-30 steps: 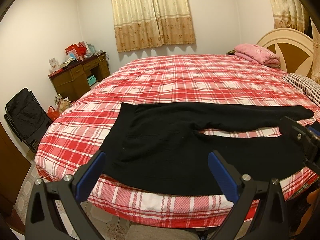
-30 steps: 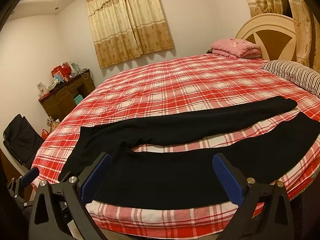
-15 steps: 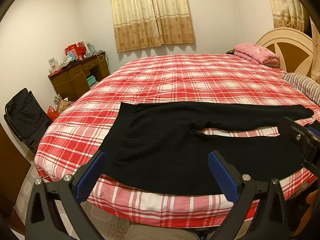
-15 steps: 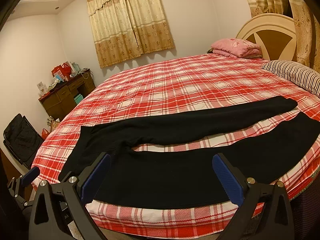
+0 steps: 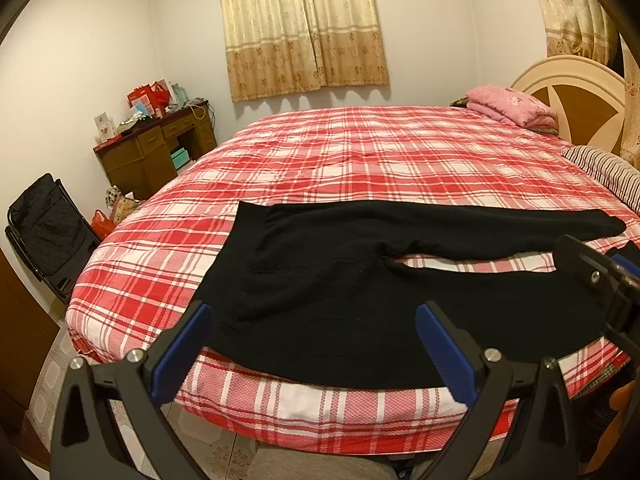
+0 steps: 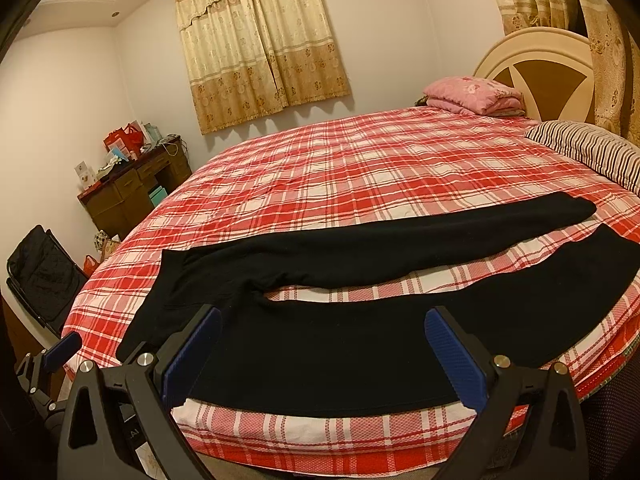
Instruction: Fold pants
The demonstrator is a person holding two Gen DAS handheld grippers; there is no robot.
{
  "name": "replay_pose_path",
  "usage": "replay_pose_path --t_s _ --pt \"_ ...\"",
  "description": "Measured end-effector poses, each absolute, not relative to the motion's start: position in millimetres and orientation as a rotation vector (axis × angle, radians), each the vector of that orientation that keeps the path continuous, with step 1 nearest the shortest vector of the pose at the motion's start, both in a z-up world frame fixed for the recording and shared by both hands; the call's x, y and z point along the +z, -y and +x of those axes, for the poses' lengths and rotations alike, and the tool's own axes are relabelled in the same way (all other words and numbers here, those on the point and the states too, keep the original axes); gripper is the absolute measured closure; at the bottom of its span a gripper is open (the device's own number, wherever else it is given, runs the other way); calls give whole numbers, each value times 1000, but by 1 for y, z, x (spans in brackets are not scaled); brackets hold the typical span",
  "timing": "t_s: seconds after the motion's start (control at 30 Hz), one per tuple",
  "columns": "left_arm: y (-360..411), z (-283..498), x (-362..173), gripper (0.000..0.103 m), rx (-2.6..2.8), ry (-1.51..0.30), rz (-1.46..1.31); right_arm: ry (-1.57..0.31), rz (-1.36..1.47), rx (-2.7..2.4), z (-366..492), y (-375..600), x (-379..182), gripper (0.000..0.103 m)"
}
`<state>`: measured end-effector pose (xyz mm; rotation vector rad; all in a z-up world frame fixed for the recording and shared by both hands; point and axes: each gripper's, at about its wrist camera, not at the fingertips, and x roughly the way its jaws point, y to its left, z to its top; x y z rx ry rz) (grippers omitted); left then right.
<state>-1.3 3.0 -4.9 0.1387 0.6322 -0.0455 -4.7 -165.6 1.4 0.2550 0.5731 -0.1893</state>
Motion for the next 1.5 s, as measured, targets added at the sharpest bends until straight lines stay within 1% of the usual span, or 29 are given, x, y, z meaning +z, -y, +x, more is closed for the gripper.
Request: replay_pose_path --t_s 0.4,0.63,0.67,0.7,0.77,0.83,0.87,0.9,0.93,0.97,1.0,1.1,1.27,1.4,1.5 --pt "-6 5 -13 0 -59 -653 145 -590 239 -185 2 167 -7 1" --pt "-29 33 -43 0 -95 -752 151 -629 229 -199 21 186 -35 1" --pt "-34 38 -47 4 -100 -763 153 -639 230 -194 24 189 -39 1" --pt "-41 44 -51 12 -115 -776 152 -650 232 -186 27 192 -45 1" --pt "-53 54 -53 19 -117 -794 144 -657 232 -165 33 199 -57 1" --pt "-74 72 -49 19 -99 -803 118 -660 218 -142 38 202 -66 1" --pt "-85 81 -46 21 -107 -802 96 -662 213 -131 40 203 -70 1" --pt "-94 90 -42 25 -118 -800 72 -658 209 -122 41 204 -72 4" --pt "-106 104 -37 26 -144 -793 35 -653 201 -112 43 205 -75 7" --pt "-114 116 -33 26 -164 -786 13 -660 188 -107 46 206 -78 17" --pt "-121 135 -29 26 -184 -777 0 -679 178 -104 52 207 -81 21" --pt "-124 182 -29 27 -173 -792 34 -725 206 -77 71 215 -87 21" --pt "-120 254 -55 27 -180 -904 37 -781 211 -50 112 231 -81 21" --pt "-119 286 -76 27 -164 -972 29 -794 135 -27 141 237 -71 21" --pt "-122 301 -83 27 -209 -1011 -14 -820 114 29 162 241 -69 21"
